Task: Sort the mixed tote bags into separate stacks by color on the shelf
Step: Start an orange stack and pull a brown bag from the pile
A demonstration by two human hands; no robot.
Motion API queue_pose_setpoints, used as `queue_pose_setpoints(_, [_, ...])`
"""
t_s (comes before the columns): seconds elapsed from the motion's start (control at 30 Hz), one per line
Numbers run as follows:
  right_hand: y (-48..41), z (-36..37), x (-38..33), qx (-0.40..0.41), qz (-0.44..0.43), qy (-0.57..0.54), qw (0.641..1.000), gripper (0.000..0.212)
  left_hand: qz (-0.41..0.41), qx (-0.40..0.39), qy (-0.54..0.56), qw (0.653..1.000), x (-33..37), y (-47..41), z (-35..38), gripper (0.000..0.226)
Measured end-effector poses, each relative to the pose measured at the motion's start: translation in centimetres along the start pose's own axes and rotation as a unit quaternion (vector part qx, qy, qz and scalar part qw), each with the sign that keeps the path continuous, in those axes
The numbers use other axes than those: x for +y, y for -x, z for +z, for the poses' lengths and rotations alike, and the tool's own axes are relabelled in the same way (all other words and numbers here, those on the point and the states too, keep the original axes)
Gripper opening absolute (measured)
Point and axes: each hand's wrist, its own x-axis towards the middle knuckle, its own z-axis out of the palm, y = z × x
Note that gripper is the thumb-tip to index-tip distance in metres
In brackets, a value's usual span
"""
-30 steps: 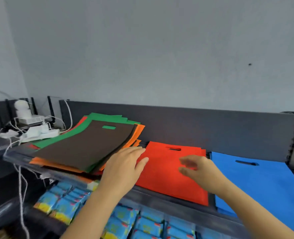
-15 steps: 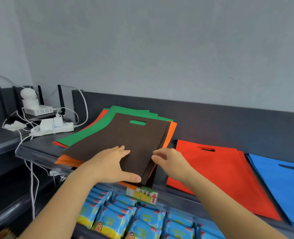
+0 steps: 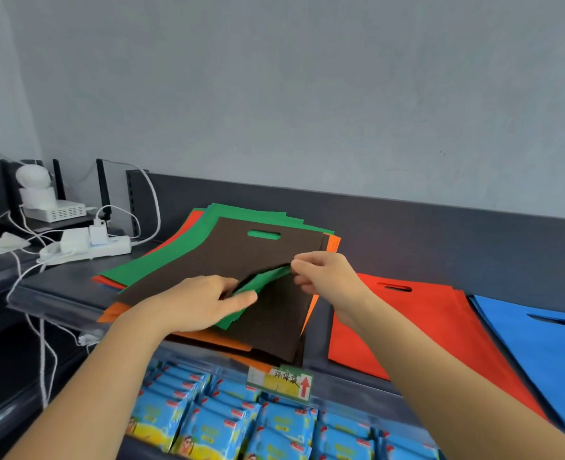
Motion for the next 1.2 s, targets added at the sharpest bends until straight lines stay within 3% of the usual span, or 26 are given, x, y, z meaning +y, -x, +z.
queue_pose_setpoints(0.13, [-0.1,0.5,0.3,-0.006,0.032,-0.035,0.999,0.045,-0.042,0.115,0.129,0.984,-1.2,-0.3,0.6,0.044])
queue_pose_setpoints(0.27, [-0.3,0.7,1.1,-0.011,0.078,-0.076,0.994,0.043,-0.026,0.155,0.233,0.960,-2.4,-0.4,1.6,0.015])
queue_pose_setpoints(0.33, [-0.6,0.7,1.3,-0.011,0.100,-0.092,0.991,0.043,-0.030,0.165,0.232,0.958,-2.2,-0.4,1.7,0.023])
queue_pose_setpoints(0.4, [-1.0,0.6,1.5,0.000,0.112,-0.108,0.988,0.048,-0.012,0.167,0.183,0.969,-1.8,-0.1,1.5,0.055])
queue_pose_setpoints(0.43, [-1.2,0.5,1.6,0.011,0.114,-0.104,0.988,0.050,-0.004,0.172,0.165,0.971,-1.5,0.1,1.4,0.058])
queue_pose_setpoints(0.57, [-2.0,0.3,2.0,0.050,0.119,-0.069,0.989,0.042,-0.021,0.199,0.171,0.965,-1.0,0.4,1.2,0.055])
queue_pose_setpoints(0.67, [-2.0,0.5,1.6,0.041,0.143,-0.119,0.982,0.038,-0.035,0.194,0.171,0.965,-0.9,0.6,1.3,0.056])
queue_pose_setpoints(0.83, [-0.9,0.6,0.1,-0.041,0.186,-0.203,0.960,0.030,0.010,0.143,0.007,0.990,0.6,1.6,1.6,0.057])
queue_pose_setpoints(1.0, [-0.9,0.0,1.3,0.026,0.125,-0.162,0.979,0.037,0.116,0.199,-0.106,0.967,2.5,1.4,2.0,0.035])
queue_pose_setpoints(1.2, [1.1,-8.0,2.1,0.137,-0.019,-0.092,0.986,0.029,0.150,0.309,-0.126,0.931,4.1,-0.9,2.3,0.042])
